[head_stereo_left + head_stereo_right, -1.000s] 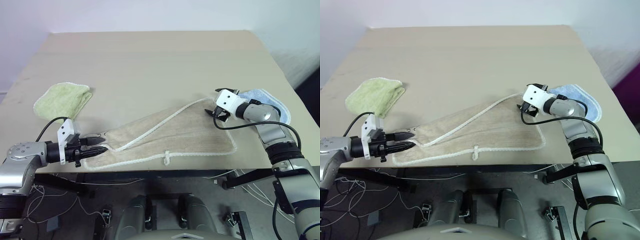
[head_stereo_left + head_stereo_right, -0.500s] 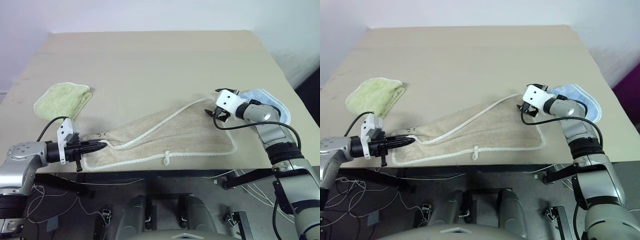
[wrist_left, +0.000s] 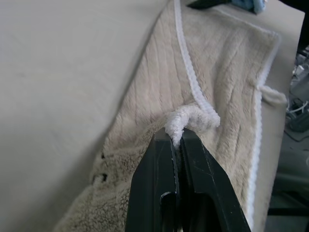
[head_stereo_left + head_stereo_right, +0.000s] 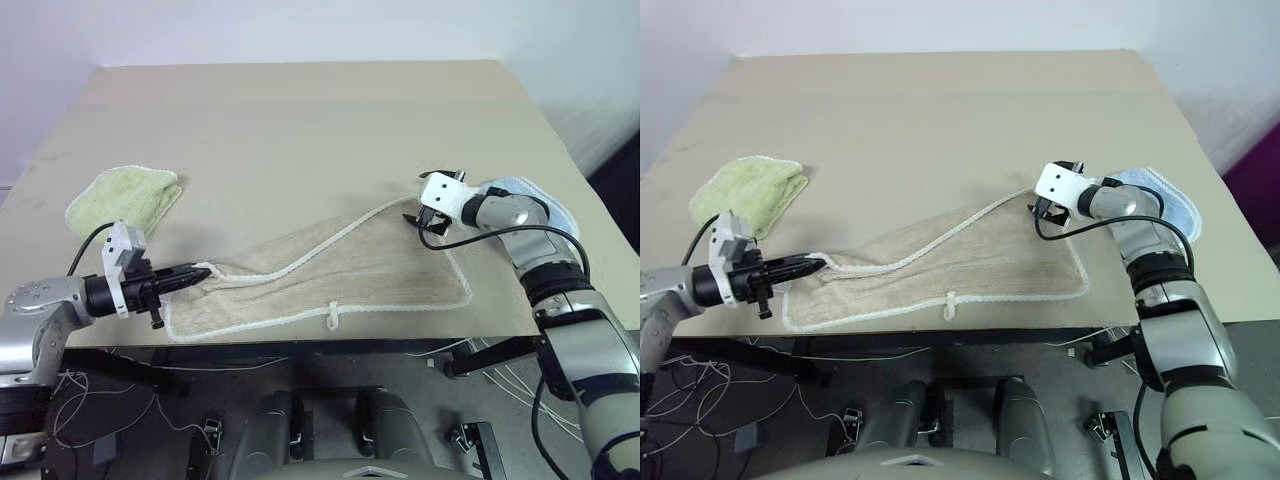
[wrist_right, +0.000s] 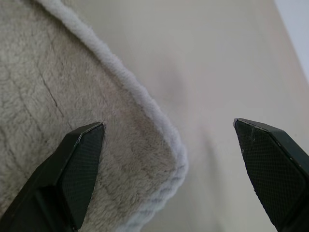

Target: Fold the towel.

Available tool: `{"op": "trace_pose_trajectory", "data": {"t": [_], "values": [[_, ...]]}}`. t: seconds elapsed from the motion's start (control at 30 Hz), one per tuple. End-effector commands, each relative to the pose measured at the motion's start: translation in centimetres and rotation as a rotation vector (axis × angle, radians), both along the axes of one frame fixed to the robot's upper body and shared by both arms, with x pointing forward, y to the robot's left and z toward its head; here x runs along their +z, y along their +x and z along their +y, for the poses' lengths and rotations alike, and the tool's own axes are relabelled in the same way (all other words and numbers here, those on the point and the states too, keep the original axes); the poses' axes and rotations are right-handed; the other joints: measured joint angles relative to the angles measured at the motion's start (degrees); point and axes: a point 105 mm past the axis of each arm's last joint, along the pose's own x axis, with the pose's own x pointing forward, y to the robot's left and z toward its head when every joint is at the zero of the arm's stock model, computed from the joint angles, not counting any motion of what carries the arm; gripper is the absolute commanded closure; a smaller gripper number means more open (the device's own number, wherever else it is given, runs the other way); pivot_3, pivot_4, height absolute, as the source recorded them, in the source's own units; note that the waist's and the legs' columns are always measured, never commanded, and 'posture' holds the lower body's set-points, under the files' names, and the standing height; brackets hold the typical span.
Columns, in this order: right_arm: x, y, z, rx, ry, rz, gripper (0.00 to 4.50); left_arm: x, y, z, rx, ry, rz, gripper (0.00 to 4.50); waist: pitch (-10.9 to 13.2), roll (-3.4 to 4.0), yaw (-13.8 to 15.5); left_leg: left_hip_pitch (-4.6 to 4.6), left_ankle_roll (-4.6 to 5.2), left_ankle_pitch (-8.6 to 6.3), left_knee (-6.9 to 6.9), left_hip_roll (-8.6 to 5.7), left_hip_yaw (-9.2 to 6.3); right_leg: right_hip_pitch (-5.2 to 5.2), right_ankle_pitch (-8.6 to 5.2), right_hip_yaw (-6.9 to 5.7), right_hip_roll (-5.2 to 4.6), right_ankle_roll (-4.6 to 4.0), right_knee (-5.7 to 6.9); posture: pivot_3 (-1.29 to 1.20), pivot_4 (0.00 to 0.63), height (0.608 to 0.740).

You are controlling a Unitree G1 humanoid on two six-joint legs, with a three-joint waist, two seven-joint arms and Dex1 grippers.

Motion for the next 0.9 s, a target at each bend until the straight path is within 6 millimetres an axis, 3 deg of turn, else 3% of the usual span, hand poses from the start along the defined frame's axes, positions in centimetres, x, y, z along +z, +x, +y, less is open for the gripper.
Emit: {"op": "trace_pose_trajectory", "data": {"t": [0.03, 0.13, 0.23, 0.6, 0.77, 0.9], "values": [[1.4, 0.7, 0.4, 0.012, -0.015, -0.043, 0.00, 0.2, -0.4, -0.3, -0.036, 0.062, -0.022, 4.46, 0.0, 0.00, 0.0, 0.00, 0.00, 0.00, 0.00, 0.00, -0.01, 0.01, 0.00, 0.00, 0.00, 0.00, 0.00, 0.00, 0.150, 0.701], [1.3, 1.1, 0.4, 0.001, -0.025, -0.040, 0.00, -0.2, -0.7, -0.4, -0.053, 0.070, -0.010, 4.46, 0.0, 0.00, 0.0, 0.00, 0.00, 0.00, 0.01, -0.02, 0.00, 0.01, 0.00, 0.00, -0.01, 0.00, 0.01, 0.00, 0.150, 0.701], [0.8, 1.1, 0.7, 0.017, -0.035, -0.004, 0.56, -0.6, -0.9, -0.3, -0.051, 0.093, 0.000, 4.50, 0.0, 0.00, 0.0, 0.00, -0.01, 0.00, 0.01, -0.01, -0.01, 0.00, 0.00, 0.00, 0.00, -0.01, 0.00, 0.00, 0.150, 0.701], [0.0, 0.6, 1.1, 0.062, -0.039, 0.042, 4.39, -1.0, -1.0, 0.0, -0.038, 0.106, -0.004, 4.50, 0.0, 0.00, 0.0, 0.00, -0.01, 0.00, 0.01, -0.01, 0.00, 0.00, 0.00, 0.00, -0.01, 0.00, 0.01, 0.00, 0.150, 0.701], [0.8, 0.7, 0.7, 0.057, -0.047, 0.003, 4.45, -1.0, -0.6, 0.2, -0.023, 0.109, -0.021, 4.50, 0.0, 0.00, 0.0, 0.00, -0.01, 0.00, 0.01, -0.01, -0.01, 0.00, 0.00, 0.00, -0.01, 0.00, 0.01, 0.00, 0.150, 0.701], [3.9, 0.6, 0.2, 0.061, -0.015, -0.084, 4.45, 1.0, 1.7, 0.6, 0.082, 0.045, -0.135, 4.50, 0.0, 0.03, 0.3, 0.00, -0.01, 0.00, 0.01, -0.02, -0.01, 0.00, 0.00, 0.00, -0.03, 0.00, 0.02, 0.00, 0.150, 0.701]]}}
